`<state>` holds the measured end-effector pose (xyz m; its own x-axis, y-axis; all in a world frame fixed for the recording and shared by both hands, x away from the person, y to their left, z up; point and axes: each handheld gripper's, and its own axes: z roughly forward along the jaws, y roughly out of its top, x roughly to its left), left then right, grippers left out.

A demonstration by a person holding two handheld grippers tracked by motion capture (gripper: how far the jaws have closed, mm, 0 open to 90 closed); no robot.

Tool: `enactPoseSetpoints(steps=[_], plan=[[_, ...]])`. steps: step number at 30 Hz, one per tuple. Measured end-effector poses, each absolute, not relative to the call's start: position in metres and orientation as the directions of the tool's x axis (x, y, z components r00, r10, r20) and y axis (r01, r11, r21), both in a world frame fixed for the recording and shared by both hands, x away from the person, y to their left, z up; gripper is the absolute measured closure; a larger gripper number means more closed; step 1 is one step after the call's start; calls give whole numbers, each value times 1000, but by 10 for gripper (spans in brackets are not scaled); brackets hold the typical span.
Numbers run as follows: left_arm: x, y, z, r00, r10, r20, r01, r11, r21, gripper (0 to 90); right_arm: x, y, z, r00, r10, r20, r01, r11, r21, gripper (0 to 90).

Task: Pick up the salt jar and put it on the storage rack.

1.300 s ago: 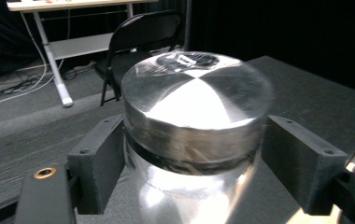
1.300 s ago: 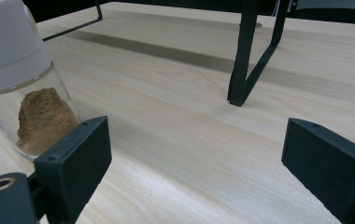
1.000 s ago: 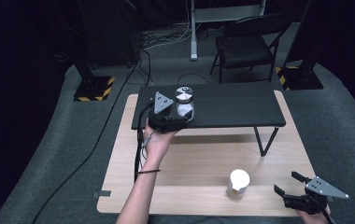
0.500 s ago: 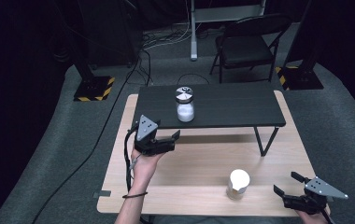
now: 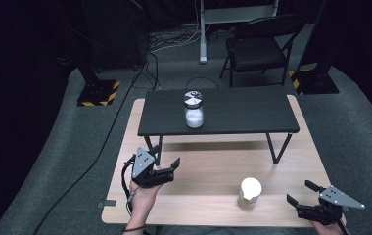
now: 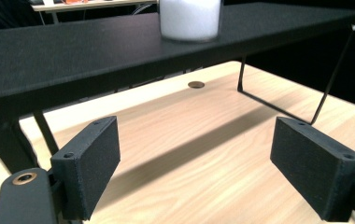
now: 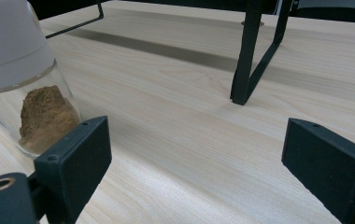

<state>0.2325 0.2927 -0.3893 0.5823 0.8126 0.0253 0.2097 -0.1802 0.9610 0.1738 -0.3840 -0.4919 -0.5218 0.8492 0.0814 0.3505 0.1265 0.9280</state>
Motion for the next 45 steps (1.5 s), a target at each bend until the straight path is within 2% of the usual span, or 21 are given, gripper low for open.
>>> enactPoseSetpoints(steps=[17,30,39,45], plan=[[217,307,-444,541,841,15,279,-196,940,100,173,-384,-492,-520,850,84,352,123,928,67],[211,303,-457,560,825,78,283,-279,918,99,176,-381,-491,-533,843,77,356,141,924,67],[212,310,-461,542,839,39,315,-246,917,103,177,-381,-491,-535,841,75,357,145,923,67],[211,309,-460,544,837,55,311,-262,914,105,177,-381,-491,-535,842,77,357,142,923,67]])
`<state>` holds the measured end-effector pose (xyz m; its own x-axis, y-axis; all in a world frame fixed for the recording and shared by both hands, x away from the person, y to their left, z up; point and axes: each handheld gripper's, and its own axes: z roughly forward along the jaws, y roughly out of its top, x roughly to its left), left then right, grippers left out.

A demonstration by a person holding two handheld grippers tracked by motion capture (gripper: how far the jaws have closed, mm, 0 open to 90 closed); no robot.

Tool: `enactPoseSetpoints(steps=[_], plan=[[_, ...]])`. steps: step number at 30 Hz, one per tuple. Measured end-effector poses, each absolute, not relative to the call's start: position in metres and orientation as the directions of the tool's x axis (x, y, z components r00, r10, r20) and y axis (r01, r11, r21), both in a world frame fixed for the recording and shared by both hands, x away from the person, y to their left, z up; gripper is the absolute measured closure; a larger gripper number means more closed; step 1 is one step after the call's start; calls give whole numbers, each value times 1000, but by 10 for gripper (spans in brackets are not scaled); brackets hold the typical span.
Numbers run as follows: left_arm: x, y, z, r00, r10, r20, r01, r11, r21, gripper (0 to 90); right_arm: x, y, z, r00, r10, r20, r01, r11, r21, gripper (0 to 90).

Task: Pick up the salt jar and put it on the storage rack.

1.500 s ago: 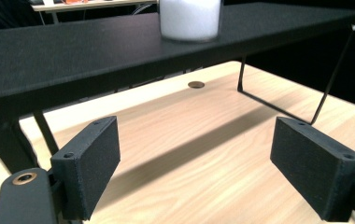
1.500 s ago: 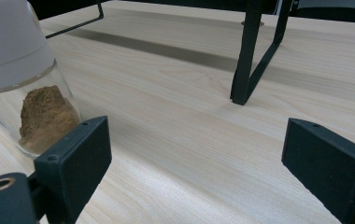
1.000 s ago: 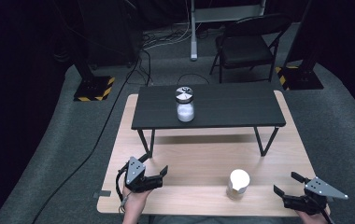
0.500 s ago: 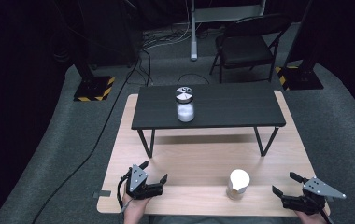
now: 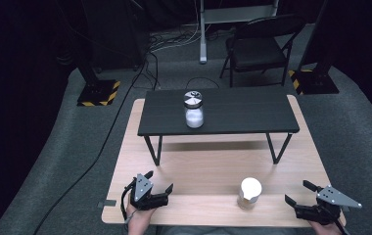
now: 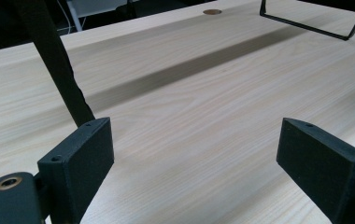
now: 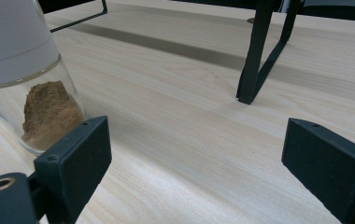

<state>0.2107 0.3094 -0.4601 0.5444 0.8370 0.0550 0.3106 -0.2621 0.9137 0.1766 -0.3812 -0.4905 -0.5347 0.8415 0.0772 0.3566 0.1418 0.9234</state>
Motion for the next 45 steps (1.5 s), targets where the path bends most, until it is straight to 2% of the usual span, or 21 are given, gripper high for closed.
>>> enactPoseSetpoints(steps=[45], plan=[[211,308,-460,541,840,53,327,-268,906,107,177,-381,-490,-536,841,73,355,146,924,67]])
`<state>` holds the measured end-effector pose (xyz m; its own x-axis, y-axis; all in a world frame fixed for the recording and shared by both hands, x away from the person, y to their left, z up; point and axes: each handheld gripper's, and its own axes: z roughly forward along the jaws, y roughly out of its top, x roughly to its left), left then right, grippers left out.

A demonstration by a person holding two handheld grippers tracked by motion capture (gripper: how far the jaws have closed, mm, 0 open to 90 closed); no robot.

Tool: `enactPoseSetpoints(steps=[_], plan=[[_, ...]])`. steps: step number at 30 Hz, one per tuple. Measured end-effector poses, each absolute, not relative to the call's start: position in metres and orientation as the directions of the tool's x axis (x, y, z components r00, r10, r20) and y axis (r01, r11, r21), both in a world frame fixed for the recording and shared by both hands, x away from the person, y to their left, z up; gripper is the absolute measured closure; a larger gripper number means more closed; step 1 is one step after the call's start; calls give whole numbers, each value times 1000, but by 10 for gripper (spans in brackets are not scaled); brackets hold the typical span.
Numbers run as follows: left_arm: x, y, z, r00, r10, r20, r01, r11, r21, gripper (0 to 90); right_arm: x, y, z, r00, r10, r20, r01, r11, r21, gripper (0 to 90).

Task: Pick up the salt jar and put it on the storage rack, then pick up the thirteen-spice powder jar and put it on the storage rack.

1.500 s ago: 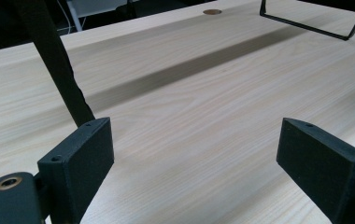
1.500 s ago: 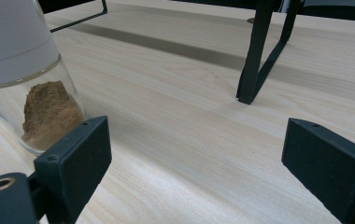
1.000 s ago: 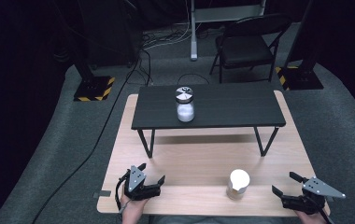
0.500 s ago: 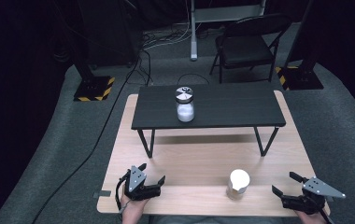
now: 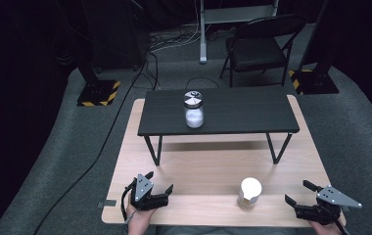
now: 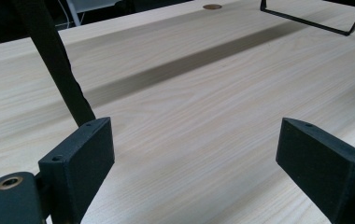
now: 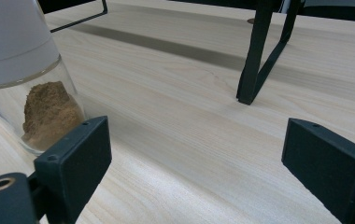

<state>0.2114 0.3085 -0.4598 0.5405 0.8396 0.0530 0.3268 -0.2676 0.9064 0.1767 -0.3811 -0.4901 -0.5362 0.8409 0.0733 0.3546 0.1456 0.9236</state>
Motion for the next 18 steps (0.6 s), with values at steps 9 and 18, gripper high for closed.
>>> enactPoseSetpoints(steps=[9,18], plan=[[211,309,-460,538,841,53,325,-265,908,108,177,-381,-490,-536,841,73,352,144,925,68],[211,309,-459,537,842,50,331,-265,906,107,177,-382,-491,-543,836,75,347,143,927,67]])
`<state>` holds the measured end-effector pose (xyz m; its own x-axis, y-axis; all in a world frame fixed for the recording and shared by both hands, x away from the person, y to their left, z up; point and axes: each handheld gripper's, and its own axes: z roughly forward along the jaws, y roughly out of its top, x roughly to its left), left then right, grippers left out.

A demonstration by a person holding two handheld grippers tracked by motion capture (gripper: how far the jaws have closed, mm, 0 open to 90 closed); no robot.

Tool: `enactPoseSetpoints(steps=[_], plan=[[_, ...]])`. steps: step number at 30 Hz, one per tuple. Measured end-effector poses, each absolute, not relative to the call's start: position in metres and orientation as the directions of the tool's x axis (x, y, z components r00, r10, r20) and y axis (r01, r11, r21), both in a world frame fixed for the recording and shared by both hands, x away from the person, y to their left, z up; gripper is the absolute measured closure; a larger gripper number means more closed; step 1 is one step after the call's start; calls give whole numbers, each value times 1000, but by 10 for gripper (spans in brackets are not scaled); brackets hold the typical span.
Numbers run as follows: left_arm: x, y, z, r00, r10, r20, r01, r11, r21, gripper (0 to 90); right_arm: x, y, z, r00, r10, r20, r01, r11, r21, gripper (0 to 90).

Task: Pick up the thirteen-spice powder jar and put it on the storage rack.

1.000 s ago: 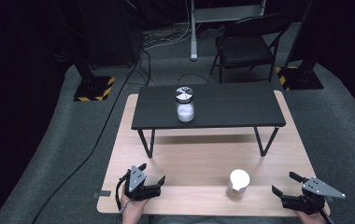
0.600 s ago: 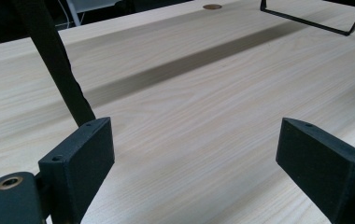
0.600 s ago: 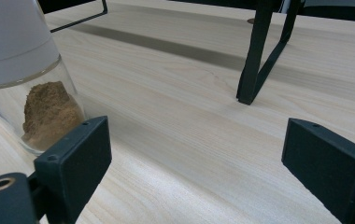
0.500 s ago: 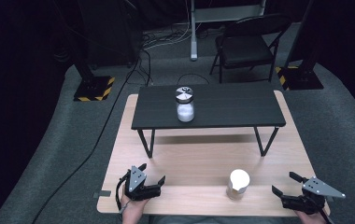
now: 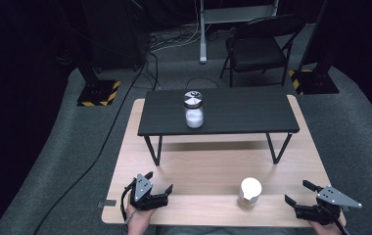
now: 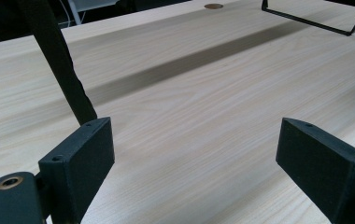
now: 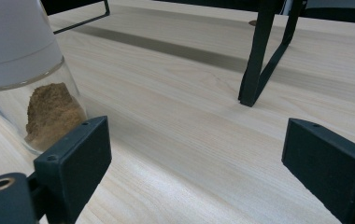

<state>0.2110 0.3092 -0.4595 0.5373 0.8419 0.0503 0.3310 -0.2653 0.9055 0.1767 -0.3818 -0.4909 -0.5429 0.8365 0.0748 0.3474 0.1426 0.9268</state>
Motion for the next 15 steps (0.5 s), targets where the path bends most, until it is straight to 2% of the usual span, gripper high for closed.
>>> enactPoseSetpoints(steps=[15], plan=[[212,308,-460,538,842,48,334,-265,905,107,178,-384,-493,-590,805,64,311,153,938,60]])
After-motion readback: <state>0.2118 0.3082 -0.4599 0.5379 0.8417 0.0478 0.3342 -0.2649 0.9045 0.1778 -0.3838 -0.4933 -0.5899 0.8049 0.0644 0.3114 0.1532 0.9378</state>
